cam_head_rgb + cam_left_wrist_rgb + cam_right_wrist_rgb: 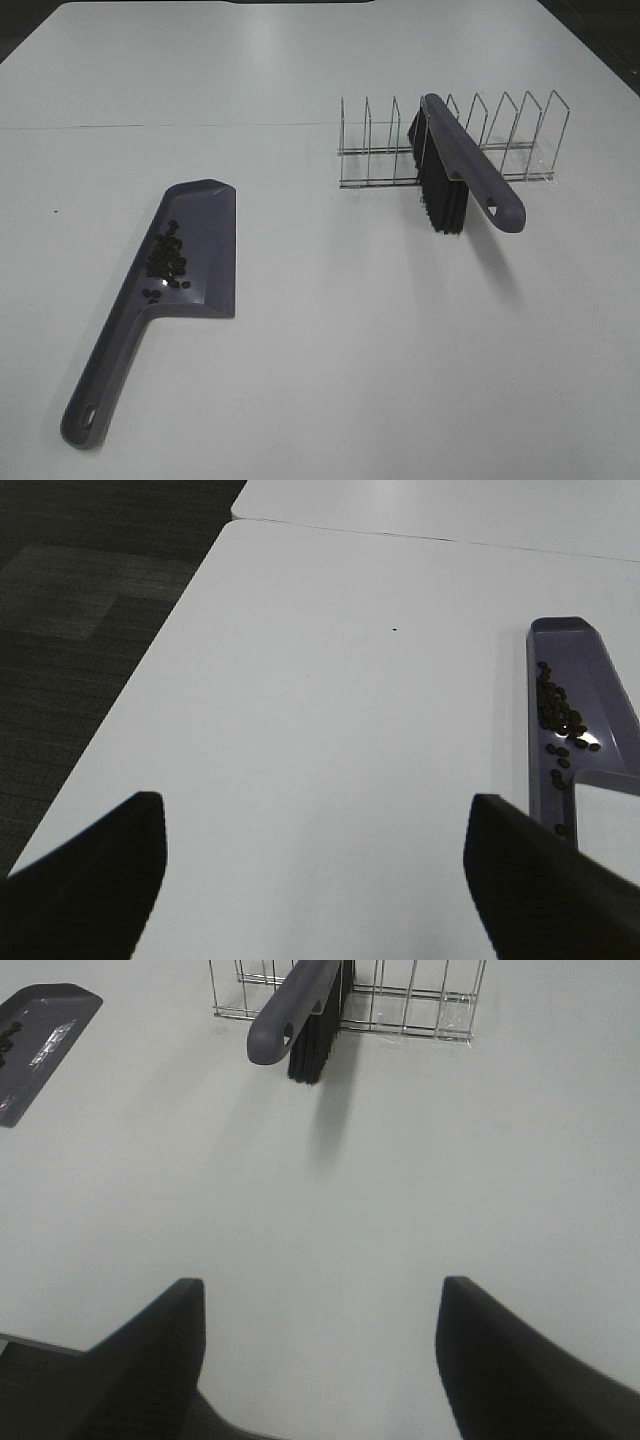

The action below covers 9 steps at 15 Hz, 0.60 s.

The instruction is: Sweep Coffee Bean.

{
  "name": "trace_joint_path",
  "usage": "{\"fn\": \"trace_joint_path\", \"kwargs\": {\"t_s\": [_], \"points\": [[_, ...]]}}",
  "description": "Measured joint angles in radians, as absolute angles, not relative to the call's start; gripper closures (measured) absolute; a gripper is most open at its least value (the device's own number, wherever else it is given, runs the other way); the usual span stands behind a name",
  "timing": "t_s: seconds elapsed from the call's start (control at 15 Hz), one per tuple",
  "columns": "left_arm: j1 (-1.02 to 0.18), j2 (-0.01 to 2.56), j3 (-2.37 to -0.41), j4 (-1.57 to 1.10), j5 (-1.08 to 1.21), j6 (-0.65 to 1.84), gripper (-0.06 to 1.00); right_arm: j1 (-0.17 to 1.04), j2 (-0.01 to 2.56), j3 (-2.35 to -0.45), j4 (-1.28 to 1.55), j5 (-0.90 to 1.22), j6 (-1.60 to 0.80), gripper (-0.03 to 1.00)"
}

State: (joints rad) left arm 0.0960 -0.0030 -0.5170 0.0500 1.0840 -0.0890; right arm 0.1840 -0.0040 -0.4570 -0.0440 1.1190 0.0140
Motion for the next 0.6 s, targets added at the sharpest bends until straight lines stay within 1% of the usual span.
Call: {"fn": "trace_joint_path", "kwargs": {"t_s": [0.6], "points": [[0.096,-0.003,-0.517,0.050,1.084,-0.089,0.21,0.184,-0.004,-0.457,-0.047,1.119,0.014,0.36]]}}
